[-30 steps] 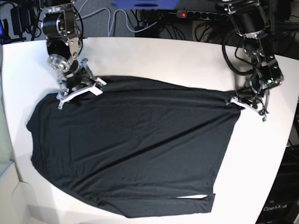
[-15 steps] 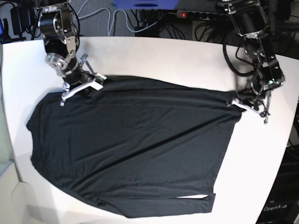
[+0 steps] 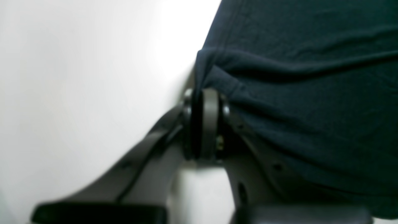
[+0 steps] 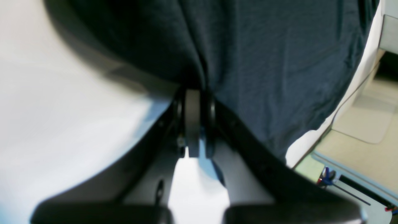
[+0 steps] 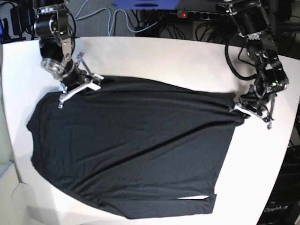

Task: Fold the T-shirt properly
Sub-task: 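Open both grippers and move them outward to the shirt's corners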

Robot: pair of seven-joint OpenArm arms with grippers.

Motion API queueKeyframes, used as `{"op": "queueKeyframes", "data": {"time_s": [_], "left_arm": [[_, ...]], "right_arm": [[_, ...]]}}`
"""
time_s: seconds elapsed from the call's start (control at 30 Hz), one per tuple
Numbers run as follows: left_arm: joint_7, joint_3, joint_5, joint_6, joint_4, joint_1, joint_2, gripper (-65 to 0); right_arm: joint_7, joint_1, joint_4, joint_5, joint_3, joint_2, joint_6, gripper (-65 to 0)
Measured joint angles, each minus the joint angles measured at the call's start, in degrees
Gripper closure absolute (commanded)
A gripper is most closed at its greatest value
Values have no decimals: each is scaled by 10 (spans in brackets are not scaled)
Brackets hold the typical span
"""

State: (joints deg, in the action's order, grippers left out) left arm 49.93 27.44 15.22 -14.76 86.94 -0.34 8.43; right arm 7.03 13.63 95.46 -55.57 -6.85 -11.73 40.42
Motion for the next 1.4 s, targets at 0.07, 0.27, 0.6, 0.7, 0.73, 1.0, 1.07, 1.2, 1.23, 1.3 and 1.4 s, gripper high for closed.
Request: {"op": "queueKeyframes", "data": {"time_s": [0.07,0.27,0.6,0.7,0.73,1.0,1.07,1.2,1.23,1.3,1.4], "left_arm": [[2,0,-4,0,-3,-7,0,-27],[-2,0,-1,0,-46,-19,1,-27],[1,1,0,0,-68,-42,3,-27],[-1,2,-1,2,-73,-59,5,-27],[-2,2,0,1,-73,-63,5,-27],[2,2,0,1,-84,-101,5,-27],[24,2,0,0,-86,-108,5,-27],[36,2,-2,1,-87,-107,5,-27],[40,1,-2,0,-87,-107,5,-28],[49,-1,-1,-1,-87,-104,5,-32],[43,-3,1,-3,-82,-75,4,-33]], "right_arm": [[0,-11,0,0,0,0,0,-9],[2,-35,0,0,1,-8,0,-9],[0,-82,0,3,31,-25,1,-9],[-2,-90,0,-3,31,-26,1,-9],[-2,-92,0,0,29,-26,1,-9],[-30,-99,0,0,29,-27,1,-9],[-32,-100,0,0,29,-27,1,-9],[-30,-98,-2,0,31,-25,1,-12],[-31,-97,-2,0,31,-24,1,-13],[-30,-91,-2,0,33,-20,1,-15],[-30,-68,-2,0,44,-5,1,-17]]}}
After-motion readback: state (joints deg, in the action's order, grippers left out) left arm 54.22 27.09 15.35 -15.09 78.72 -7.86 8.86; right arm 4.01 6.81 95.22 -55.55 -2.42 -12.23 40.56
